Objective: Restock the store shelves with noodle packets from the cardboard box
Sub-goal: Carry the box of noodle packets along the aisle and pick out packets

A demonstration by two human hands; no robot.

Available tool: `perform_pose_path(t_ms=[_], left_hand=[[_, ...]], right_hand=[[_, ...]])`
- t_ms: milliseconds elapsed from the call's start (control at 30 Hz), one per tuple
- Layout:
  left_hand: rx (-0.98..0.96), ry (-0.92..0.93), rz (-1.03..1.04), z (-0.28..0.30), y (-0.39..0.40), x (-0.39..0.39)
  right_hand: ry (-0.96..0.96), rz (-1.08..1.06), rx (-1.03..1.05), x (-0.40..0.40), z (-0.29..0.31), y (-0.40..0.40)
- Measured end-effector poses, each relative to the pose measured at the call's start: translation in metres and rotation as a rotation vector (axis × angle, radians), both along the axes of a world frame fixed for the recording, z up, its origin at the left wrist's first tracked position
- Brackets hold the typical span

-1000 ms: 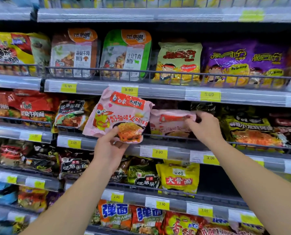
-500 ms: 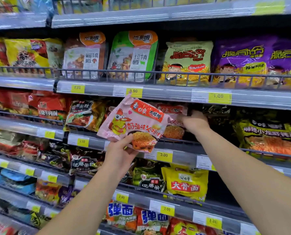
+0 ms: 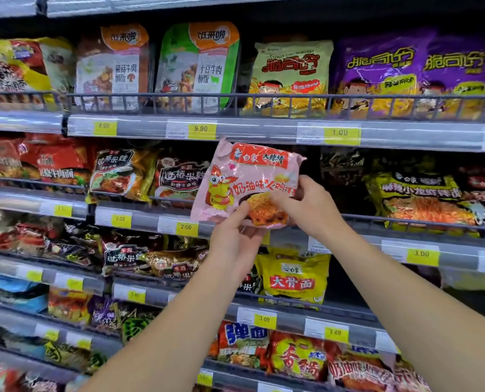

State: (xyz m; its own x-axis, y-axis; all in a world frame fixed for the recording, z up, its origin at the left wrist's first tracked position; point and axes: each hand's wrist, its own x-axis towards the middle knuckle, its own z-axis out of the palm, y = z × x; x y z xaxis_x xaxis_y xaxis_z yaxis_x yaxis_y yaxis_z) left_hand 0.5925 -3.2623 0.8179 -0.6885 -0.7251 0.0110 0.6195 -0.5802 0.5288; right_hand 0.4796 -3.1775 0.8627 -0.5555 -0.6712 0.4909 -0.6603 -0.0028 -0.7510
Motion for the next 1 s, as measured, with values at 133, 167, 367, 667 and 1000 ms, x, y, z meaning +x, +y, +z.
perform_pose_path(t_ms=[133,167,367,667,1000], left_hand=[[-0.083,-0.095,0.011,-0.001,0.003,-0.002],[-0.109,-0.125,0.063,0.0,0.001,0.001],[-0.767,-0.592,0.747,0.015,-0.01,0.02],[-1.35,-0.707,0.604,0.032,-0.013,0.007],[-1.397,-1.154,0.599,0.047,-0.05,0.011]], right_hand=[[-0.072,-0.063,-0.096,-0.013,-0.002,0.013],[-0.056,-0.084,-0.108,-0.017,-0.002,0.019],[0.124,-0.248,-0.252,-0.024,-0.007,0.028],[0.168,-0.235,-0.249,-0.03,-0.012,0.02],[-0.119,-0.053,0.201,-0.055,0.02,-0.033]])
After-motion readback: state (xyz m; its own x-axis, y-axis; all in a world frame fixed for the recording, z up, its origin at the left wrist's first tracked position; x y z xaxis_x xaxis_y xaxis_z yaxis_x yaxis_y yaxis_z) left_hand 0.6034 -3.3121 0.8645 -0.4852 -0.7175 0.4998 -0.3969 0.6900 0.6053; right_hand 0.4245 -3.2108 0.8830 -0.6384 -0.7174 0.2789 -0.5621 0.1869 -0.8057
